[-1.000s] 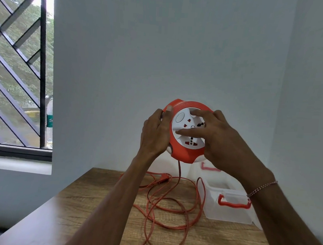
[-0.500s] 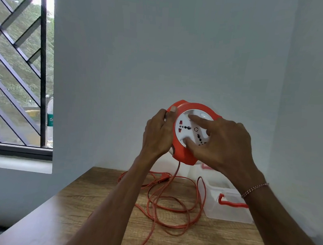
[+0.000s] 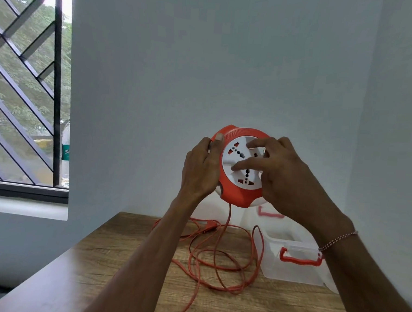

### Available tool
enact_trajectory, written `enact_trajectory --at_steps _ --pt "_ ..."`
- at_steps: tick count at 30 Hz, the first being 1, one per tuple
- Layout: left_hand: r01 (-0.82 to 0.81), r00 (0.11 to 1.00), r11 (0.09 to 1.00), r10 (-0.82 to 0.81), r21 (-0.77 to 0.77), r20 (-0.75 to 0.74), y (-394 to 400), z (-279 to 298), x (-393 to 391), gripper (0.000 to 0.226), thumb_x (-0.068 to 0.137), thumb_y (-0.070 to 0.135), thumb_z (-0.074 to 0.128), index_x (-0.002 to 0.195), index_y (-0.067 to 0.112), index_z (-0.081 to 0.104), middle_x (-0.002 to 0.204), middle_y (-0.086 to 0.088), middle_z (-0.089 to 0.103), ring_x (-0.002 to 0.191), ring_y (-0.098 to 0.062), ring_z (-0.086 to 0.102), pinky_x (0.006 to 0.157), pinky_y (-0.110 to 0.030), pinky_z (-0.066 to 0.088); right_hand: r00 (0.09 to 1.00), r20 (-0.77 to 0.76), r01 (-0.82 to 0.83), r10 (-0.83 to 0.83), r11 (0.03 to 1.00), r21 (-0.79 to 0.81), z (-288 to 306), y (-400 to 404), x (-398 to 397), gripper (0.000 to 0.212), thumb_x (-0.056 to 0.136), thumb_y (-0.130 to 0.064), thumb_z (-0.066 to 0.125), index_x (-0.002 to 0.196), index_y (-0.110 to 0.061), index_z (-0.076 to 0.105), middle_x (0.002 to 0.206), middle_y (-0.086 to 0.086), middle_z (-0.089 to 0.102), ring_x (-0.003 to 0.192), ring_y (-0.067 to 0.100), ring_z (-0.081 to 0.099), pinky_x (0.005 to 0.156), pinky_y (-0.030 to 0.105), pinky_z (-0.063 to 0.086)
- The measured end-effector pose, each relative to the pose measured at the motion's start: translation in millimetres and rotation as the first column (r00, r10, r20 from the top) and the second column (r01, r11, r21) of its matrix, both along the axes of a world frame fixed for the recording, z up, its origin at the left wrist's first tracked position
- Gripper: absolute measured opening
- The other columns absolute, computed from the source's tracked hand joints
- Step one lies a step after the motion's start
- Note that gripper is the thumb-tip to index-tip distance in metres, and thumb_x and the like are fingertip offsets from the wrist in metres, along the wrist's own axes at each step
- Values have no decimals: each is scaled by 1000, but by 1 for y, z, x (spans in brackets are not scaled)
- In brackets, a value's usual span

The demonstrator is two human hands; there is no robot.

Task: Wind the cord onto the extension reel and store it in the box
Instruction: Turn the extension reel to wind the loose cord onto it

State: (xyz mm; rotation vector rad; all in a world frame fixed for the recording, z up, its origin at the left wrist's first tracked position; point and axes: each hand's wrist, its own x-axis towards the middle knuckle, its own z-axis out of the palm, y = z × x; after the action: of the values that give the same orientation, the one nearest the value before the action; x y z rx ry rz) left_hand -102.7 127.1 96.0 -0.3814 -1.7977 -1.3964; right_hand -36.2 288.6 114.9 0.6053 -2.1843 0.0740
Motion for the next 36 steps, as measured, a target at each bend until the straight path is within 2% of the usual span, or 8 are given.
enact_trajectory --at_steps 4,14,18,22,27,30,33,36 --pt "-14 1000 1000 14 -9 -8 0 -1 0 52 91 62 32 102 21 62 90 7 70 75 -16 70 74 -39 61 991 69 104 -112 989 107 -2 -5 7 63 78 -25 74 131 -45 48 153 -1 28 134 26 24 105 43 37" --pt "-7 1000 1000 7 -30 -15 3 -3 1 44 96 55 36 100 20 63 88 6 71 72 -14 70 72 -38 62 987 -43 156 -156 988 2 -11 -6 4 59 76 -47 67 132 -45 48 133 7 53 114 28 49 89 41 48" --pt "-17 1000 999 16 -38 -25 3 -3 0 44 95 56 36 98 21 62 83 7 70 70 -13 70 71 -36 61 979 -90 171 -183 977 -124 -15 -4 -2 60 76 -60 59 132 -43 48 125 4 62 105 25 60 83 37 52" --pt "-16 1000 999 15 -40 -25 3 -3 -1 48 93 60 34 99 22 62 86 8 70 72 -13 69 72 -36 61 982 -91 133 -164 950 -282 -14 -7 -5 70 77 -74 47 129 -29 56 111 2 70 90 24 68 77 36 55" --pt "12 1000 1000 -13 -24 -18 4 -3 0 46 94 58 35 105 23 62 92 9 71 74 -14 70 73 -37 62 984 -117 89 -133 944 -317 -12 -8 -8 68 79 -69 46 123 -21 62 107 6 72 85 26 70 77 37 55" --pt "16 1000 1000 -16 -6 -12 2 -2 -3 51 92 62 34 103 21 63 90 7 71 73 -15 71 72 -39 62 982 -169 35 -83 962 -272 -8 -3 -8 50 82 -56 56 113 -18 68 101 8 73 82 25 67 74 36 54" --pt "16 1000 1000 -16 4 -10 0 -1 -4 56 88 65 33 104 21 63 90 6 72 73 -16 71 71 -40 62 981 -192 -5 -26 987 -159 -2 3 -6 23 82 -25 68 105 -21 71 111 9 69 96 26 58 78 34 51" --pt "18 1000 1000 -17 11 -12 0 -1 -4 56 88 65 32 105 22 64 91 7 72 74 -15 71 72 -40 62 1000 -29 -7 6 999 -48 1 2 0 38 80 -12 70 112 -32 67 136 4 52 120 26 43 89 39 49"
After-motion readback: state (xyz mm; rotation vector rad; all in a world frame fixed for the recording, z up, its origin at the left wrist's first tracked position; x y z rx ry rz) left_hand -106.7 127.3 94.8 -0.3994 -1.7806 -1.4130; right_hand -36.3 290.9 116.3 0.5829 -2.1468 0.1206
